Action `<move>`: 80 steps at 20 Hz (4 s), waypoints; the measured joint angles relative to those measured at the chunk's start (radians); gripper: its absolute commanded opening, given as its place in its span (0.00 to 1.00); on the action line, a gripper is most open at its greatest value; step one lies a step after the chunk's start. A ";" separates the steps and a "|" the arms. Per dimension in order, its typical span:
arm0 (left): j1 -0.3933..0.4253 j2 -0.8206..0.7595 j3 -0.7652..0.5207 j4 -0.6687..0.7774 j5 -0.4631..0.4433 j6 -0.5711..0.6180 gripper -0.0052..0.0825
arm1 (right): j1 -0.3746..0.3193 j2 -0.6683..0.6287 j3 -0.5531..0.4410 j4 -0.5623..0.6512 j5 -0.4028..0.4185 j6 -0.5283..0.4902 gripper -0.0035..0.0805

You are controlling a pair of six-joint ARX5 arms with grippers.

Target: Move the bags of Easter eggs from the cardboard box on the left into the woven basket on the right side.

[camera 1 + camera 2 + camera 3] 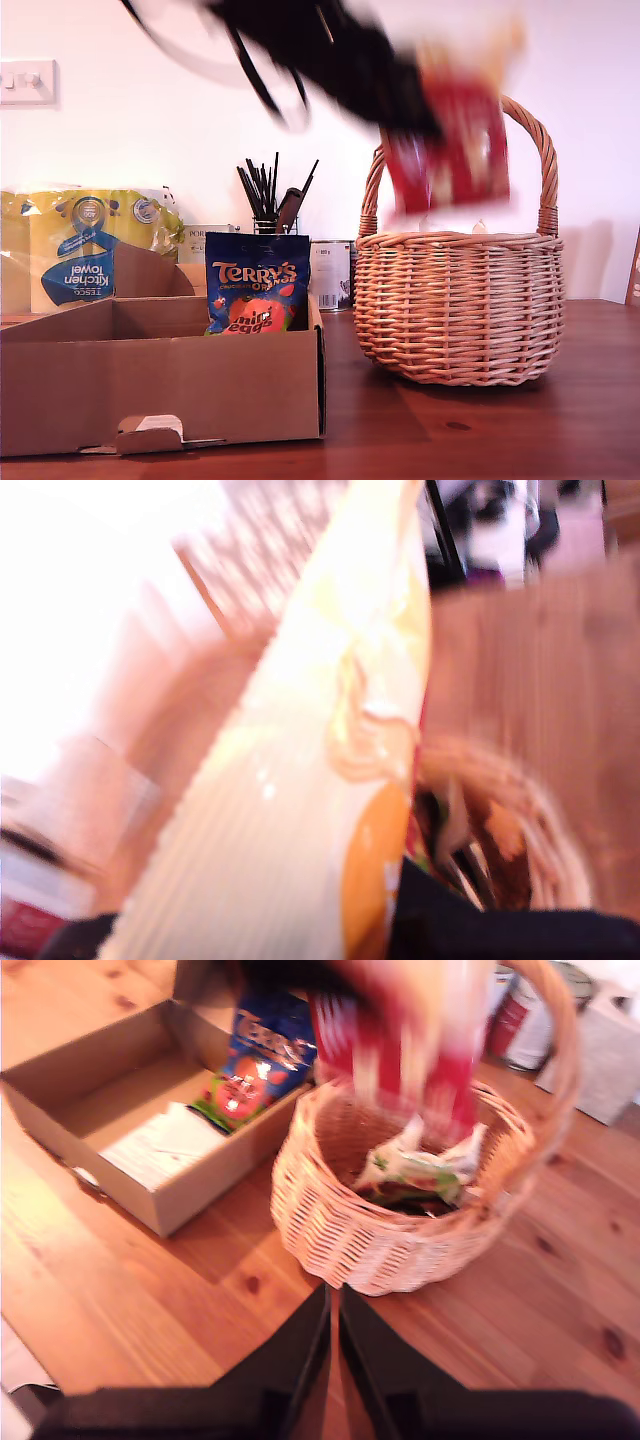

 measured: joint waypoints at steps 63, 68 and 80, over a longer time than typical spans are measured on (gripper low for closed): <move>0.467 -0.401 -0.552 -0.018 0.238 -0.251 0.09 | 0.000 0.076 0.000 0.040 -0.074 -0.053 0.03; 0.508 -0.297 -0.549 0.068 0.248 -0.285 0.83 | 0.000 0.077 0.000 0.041 -0.074 -0.053 0.03; 0.476 -0.130 -0.549 0.132 0.277 -0.428 0.83 | 0.000 0.107 0.000 0.064 -0.074 -0.053 0.03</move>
